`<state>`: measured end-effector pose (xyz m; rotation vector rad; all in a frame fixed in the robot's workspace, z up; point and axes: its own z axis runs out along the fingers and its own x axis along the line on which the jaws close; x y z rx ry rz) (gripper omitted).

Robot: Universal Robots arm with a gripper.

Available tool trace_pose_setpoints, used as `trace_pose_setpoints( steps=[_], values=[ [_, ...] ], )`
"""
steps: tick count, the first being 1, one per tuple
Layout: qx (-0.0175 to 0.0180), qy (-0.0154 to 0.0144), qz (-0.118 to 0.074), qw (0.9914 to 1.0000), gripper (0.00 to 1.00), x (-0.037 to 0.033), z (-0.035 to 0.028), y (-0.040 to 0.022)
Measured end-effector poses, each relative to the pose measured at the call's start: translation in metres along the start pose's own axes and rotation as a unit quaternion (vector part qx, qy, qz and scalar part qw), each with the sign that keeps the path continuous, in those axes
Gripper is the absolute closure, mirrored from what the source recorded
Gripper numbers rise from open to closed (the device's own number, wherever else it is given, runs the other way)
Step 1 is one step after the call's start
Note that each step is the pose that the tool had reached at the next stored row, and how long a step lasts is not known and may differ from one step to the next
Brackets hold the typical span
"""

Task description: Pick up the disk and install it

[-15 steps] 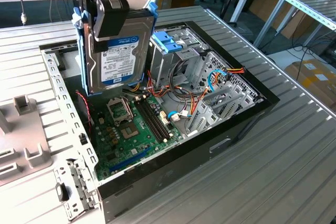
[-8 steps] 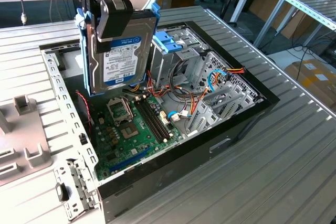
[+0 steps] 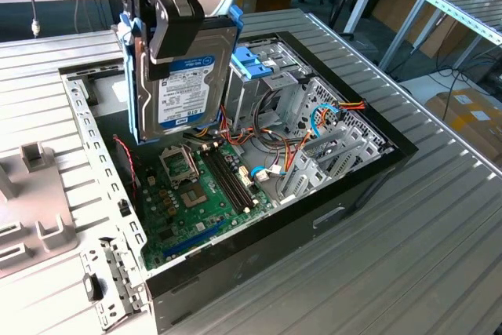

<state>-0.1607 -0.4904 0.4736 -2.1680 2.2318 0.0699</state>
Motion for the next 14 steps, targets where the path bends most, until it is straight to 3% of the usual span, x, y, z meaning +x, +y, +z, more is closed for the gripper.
trace_pose_setpoints(
  steps=[14],
  values=[
    [0.0000,0.0000,0.000,1.00000,0.63,0.0037,0.0007,-0.0049]
  ],
)
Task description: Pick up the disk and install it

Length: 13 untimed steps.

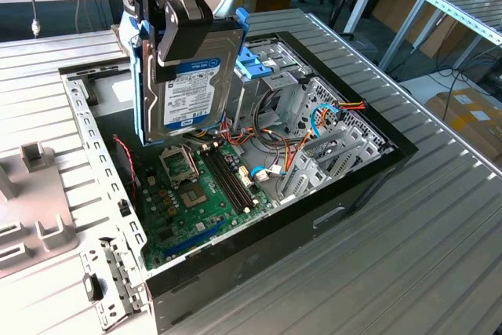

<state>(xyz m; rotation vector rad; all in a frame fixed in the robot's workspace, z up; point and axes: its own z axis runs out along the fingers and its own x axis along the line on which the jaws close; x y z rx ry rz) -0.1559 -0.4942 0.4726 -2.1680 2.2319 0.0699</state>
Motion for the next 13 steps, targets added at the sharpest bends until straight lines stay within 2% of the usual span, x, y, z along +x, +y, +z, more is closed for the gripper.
trace_pose_setpoints(
  steps=[13],
  values=[
    [0.0000,0.0000,0.000,1.00000,0.63,0.0047,0.0011,-0.0073]
  ],
)
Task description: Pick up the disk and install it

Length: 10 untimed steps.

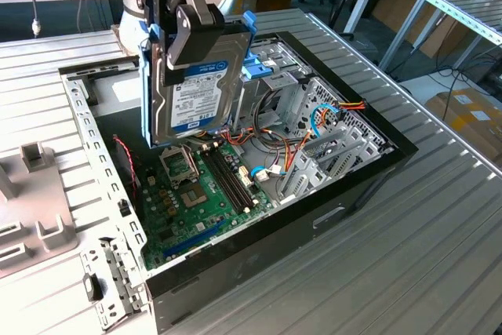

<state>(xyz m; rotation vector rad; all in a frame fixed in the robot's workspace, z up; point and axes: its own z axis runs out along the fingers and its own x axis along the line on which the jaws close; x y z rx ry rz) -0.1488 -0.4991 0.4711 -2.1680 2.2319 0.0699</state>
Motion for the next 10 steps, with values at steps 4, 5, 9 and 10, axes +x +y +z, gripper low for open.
trace_pose_setpoints(
  steps=[4,5,9,10],
  values=[
    [0.0000,0.0000,0.000,1.00000,0.63,0.0008,0.0003,-0.0021],
    [0.0001,-0.0001,0.000,1.00000,0.63,0.0010,0.0004,-0.0025],
    [0.0000,0.0000,0.000,1.00000,0.63,0.0023,0.0004,-0.0044],
    [0.0000,0.0000,0.000,1.00000,0.63,0.0027,0.0004,-0.0048]
  ],
)
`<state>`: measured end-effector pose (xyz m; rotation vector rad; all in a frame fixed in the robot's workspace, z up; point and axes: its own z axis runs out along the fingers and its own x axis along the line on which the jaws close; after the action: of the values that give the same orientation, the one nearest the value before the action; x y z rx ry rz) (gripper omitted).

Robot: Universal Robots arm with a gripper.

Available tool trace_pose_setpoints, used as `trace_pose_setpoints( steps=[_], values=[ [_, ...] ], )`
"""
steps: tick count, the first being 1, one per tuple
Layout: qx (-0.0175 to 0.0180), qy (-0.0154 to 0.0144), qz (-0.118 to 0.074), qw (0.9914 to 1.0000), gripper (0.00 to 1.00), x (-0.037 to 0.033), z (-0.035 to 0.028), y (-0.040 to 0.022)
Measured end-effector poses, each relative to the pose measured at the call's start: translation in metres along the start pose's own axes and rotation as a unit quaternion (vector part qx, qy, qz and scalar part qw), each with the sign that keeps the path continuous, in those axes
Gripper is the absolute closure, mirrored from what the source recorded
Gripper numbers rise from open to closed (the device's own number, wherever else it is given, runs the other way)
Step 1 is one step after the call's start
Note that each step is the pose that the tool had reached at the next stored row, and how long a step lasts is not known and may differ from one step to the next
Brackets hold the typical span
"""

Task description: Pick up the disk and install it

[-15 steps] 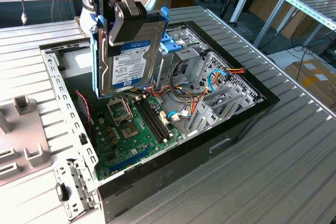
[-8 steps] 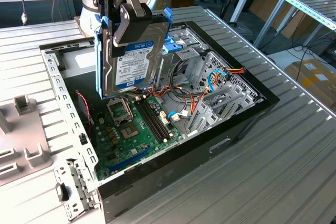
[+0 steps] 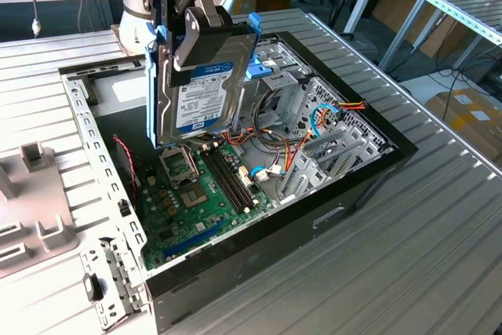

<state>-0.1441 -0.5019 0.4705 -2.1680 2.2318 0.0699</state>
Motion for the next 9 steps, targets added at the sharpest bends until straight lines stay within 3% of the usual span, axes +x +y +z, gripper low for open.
trace_pose_setpoints(
  steps=[9],
  values=[
    [0.0000,0.0000,0.000,1.00000,0.63,0.0032,0.0002,-0.0041]
  ],
)
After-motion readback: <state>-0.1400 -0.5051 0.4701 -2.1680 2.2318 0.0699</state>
